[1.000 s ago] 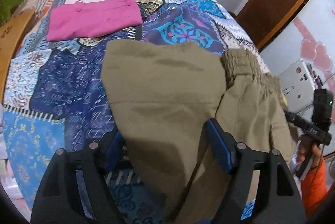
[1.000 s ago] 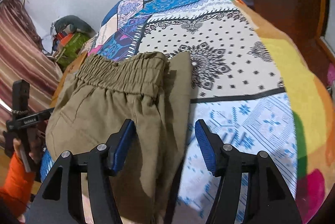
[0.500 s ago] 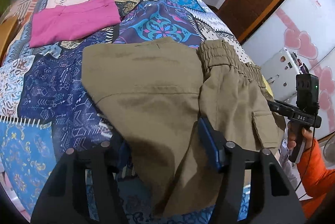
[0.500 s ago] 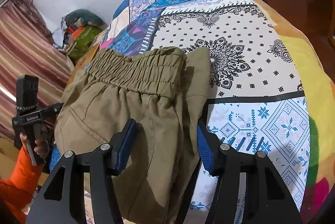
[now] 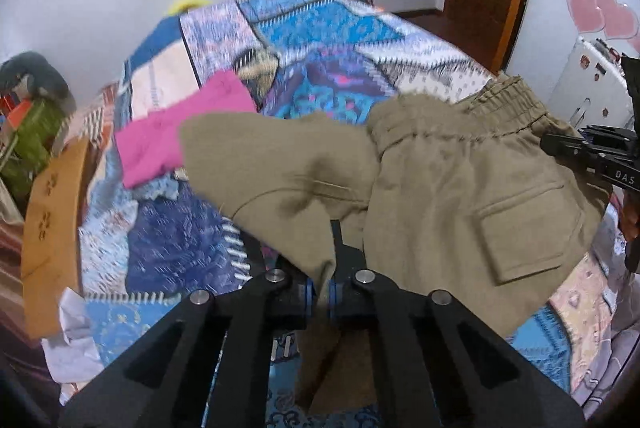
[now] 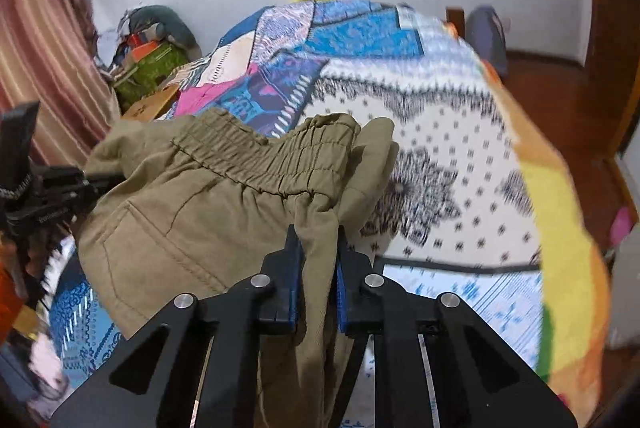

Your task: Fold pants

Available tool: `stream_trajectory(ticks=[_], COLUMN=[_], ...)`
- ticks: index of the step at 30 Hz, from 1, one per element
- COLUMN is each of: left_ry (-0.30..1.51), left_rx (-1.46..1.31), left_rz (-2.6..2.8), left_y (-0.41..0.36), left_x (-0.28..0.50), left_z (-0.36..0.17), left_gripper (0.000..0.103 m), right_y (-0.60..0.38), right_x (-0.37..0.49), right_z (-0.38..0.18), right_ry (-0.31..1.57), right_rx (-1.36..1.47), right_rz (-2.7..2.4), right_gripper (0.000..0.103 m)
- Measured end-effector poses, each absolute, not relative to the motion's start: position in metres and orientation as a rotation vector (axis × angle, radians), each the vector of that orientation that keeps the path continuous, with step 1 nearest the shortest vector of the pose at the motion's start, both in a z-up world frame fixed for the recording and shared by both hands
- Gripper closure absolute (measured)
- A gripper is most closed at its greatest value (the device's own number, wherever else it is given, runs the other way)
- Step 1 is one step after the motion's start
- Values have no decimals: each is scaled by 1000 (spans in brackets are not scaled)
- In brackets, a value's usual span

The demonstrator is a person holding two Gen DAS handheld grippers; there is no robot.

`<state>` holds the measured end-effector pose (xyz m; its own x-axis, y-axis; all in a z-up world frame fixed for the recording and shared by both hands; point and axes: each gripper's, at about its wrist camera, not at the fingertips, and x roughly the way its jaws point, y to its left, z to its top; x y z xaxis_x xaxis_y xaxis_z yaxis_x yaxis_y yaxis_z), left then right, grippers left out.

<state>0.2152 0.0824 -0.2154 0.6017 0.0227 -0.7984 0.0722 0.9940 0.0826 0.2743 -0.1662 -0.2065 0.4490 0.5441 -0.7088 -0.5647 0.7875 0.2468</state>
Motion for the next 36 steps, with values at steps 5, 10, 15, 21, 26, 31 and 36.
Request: stream_trajectory(ticks=[5, 10, 15, 21, 26, 31, 36], left_ry=[868, 799, 757, 716, 702, 694, 698], left_rx=[167, 190, 141, 69, 39, 11, -11], left_rz=[-33, -24, 1, 52, 108, 168, 221], left_y=[66, 66, 85, 118, 151, 194, 239], left_x=[213, 215, 224, 239, 258, 283, 312], left_z=[-188, -159, -134, -122, -119, -118, -126], left_gripper=[99, 100, 100, 100, 100, 100, 100], right_y=[-160, -148, -131, -100, -65, -27, 16], right_x=[275, 278, 285, 304, 325, 347, 376], right_z=[-180, -153, -128, -108, -104, -106, -115], right_ry=[807, 741, 679, 618, 593, 567, 565], right_rx=[-74, -105, -135, -171, -199, -216, -218], right_rz=[698, 705, 714, 741, 774, 809, 840], right_gripper=[92, 92, 92, 92, 93, 93, 93])
